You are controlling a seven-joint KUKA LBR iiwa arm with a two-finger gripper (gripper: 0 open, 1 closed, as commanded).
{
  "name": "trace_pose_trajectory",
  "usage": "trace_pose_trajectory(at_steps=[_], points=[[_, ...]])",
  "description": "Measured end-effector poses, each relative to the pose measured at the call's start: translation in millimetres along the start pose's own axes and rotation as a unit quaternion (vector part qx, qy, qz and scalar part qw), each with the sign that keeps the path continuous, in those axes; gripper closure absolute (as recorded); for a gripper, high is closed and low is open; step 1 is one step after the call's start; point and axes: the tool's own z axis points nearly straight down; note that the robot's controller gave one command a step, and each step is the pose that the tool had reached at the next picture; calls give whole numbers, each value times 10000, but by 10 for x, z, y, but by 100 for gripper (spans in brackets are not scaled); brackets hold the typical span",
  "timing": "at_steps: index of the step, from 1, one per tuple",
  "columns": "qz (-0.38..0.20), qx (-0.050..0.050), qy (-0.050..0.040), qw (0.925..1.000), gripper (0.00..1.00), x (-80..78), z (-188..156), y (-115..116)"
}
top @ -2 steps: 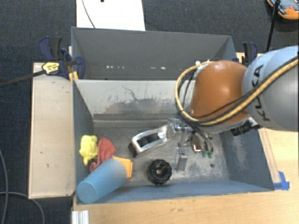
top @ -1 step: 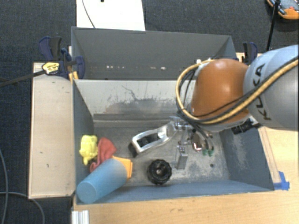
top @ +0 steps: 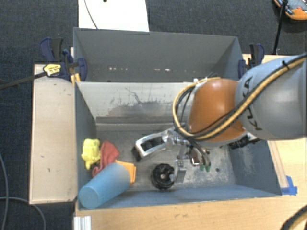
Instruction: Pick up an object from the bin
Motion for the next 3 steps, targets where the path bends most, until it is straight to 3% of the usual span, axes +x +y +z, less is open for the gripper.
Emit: trace_pose_trajectory(at_steps=[1,2,3], points=[[558,8,40,9984,0,-33,313,12],[543,10,-43,9985,100,30,708,45],[545,10,-44,9985,100,29,708,45]])
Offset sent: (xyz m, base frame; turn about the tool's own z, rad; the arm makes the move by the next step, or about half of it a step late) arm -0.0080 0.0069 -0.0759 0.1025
